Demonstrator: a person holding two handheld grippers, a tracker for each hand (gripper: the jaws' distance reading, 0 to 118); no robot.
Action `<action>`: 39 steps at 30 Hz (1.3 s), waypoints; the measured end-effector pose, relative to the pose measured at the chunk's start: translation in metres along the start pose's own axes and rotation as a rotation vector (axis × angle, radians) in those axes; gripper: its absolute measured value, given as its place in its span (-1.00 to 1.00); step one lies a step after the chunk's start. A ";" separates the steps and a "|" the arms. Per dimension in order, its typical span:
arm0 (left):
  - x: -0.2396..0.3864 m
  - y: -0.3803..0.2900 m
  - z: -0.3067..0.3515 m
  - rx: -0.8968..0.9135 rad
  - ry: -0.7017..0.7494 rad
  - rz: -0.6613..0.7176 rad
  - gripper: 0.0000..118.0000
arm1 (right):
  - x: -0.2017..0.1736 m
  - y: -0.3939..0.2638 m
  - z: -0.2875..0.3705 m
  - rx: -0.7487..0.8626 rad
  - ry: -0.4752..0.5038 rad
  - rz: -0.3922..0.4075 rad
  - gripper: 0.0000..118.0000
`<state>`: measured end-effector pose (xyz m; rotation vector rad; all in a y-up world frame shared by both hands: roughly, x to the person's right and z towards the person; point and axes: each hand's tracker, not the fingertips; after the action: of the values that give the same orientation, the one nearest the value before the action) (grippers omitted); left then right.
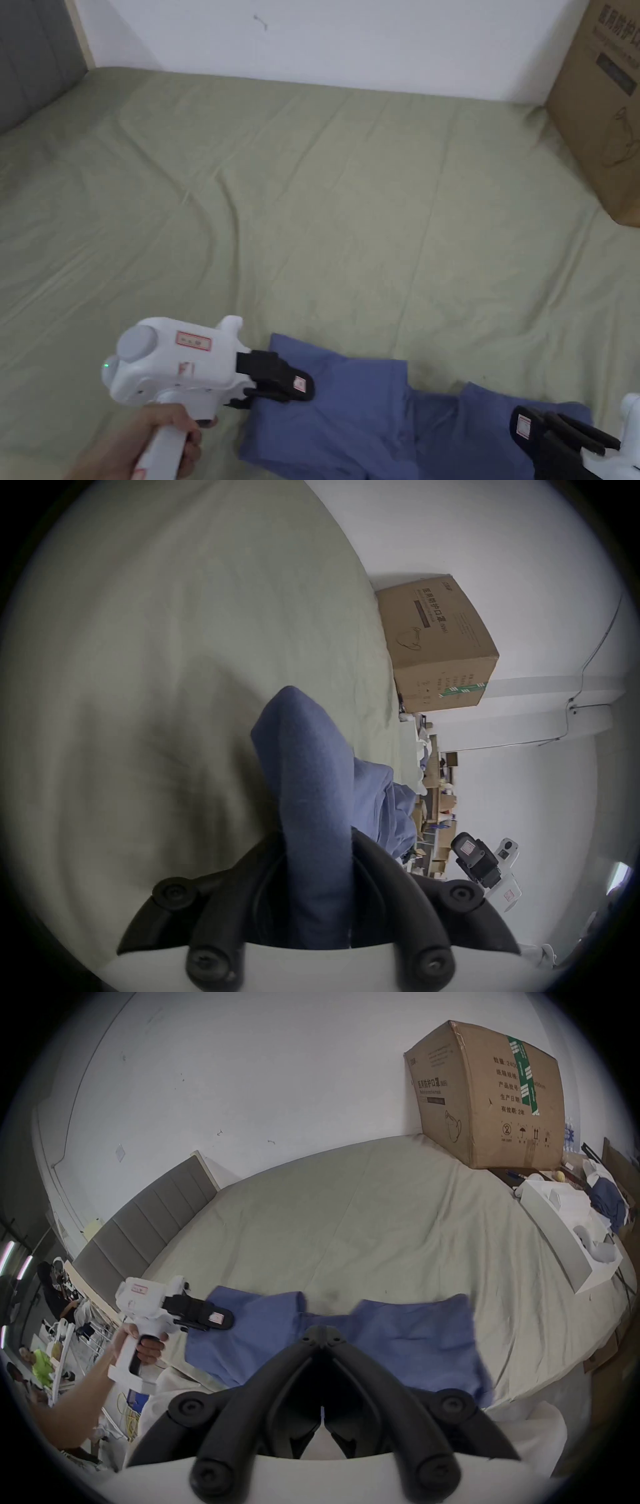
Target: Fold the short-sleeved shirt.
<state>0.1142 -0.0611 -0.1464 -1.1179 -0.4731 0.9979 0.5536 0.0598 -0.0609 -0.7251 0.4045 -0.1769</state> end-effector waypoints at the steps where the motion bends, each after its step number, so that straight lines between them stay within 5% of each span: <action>1: -0.002 0.003 0.012 0.012 -0.001 -0.010 -0.81 | 0.000 0.000 0.001 0.001 -0.005 0.002 -1.00; 9: -0.031 0.020 0.130 0.124 0.245 0.011 -0.81 | 0.005 -0.003 0.004 0.020 0.009 -0.026 -1.00; 15: 0.008 0.017 0.162 0.197 0.331 -0.017 -0.81 | 0.009 -0.005 0.002 0.028 0.040 -0.042 -1.00; 23: 0.146 -0.014 0.073 0.090 0.379 -0.220 -0.81 | 0.025 -0.008 0.008 0.047 0.063 -0.069 -1.00; 34: 0.174 -0.013 -0.114 -0.172 0.418 -0.247 -0.80 | 0.066 -0.020 0.040 0.081 0.028 -0.156 -1.00; 36: 0.177 -0.018 -0.123 -0.183 0.386 -0.228 -0.47 | 0.074 -0.024 0.045 0.084 0.004 -0.170 -1.00; 37: 0.178 -0.020 -0.124 -0.185 0.311 -0.213 -0.09 | 0.077 -0.025 0.047 0.083 -0.001 -0.175 -1.00; 38: 0.180 -0.020 -0.122 -0.190 0.263 -0.209 0.53 | 0.081 -0.027 0.048 0.081 -0.009 -0.184 -1.00; 39: 0.183 -0.021 -0.118 -0.172 0.236 -0.197 0.88 | 0.084 -0.028 0.048 0.078 -0.013 -0.192 -1.00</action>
<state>0.3042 0.0308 -0.2024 -1.2979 -0.4737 0.6530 0.6492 0.0437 -0.0339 -0.6871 0.3137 -0.3671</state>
